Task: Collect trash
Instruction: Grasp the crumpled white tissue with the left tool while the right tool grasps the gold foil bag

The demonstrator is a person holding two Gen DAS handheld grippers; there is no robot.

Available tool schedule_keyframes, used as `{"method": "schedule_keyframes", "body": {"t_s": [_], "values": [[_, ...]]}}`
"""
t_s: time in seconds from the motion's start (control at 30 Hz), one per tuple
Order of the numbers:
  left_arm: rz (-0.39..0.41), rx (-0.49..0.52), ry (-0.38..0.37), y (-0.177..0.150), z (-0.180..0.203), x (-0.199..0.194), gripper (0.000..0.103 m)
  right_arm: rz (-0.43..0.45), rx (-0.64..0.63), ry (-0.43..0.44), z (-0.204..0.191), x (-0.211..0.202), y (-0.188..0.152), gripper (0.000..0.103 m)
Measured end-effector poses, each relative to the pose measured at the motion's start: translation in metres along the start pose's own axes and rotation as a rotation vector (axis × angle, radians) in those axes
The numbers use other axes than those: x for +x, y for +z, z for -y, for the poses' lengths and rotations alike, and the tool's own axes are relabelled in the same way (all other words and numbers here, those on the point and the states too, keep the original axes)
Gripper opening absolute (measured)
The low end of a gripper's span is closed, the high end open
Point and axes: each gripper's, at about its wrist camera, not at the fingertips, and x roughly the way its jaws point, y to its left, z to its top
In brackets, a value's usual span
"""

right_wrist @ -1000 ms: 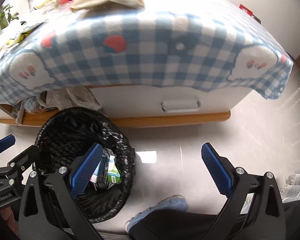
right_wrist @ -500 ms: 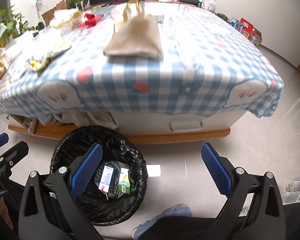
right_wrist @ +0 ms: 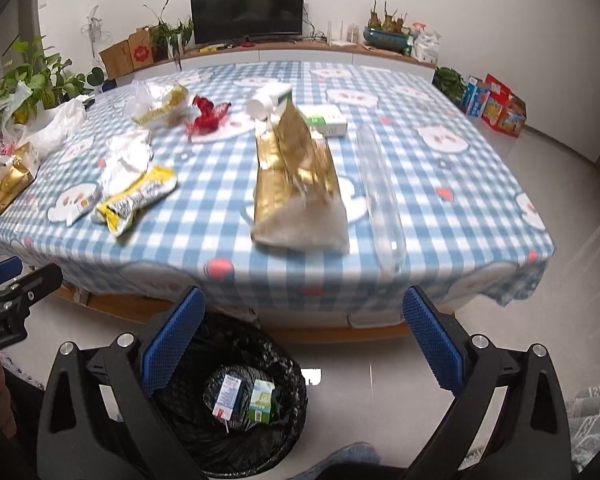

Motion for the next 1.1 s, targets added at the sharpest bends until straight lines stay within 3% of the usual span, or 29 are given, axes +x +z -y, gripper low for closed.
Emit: {"method": "schedule_keyframes", "body": {"t_s": [0.4,0.73,1.1], "values": [[0.014,-0.022,0.02,0.069,-0.017,0.021,0.097,0.023,-0.025,0.007,-0.004,0.018,0.059,0.095],[-0.038,-0.024,0.038,0.116,-0.022,0.063,0.096,-0.053,-0.038,0.001,-0.008,0.063,0.097,0.095],[-0.113,-0.005,0.062,0.149,-0.009,0.119,0.092,-0.193,-0.008,0.032,-0.01,0.11,0.11,0.076]]}}
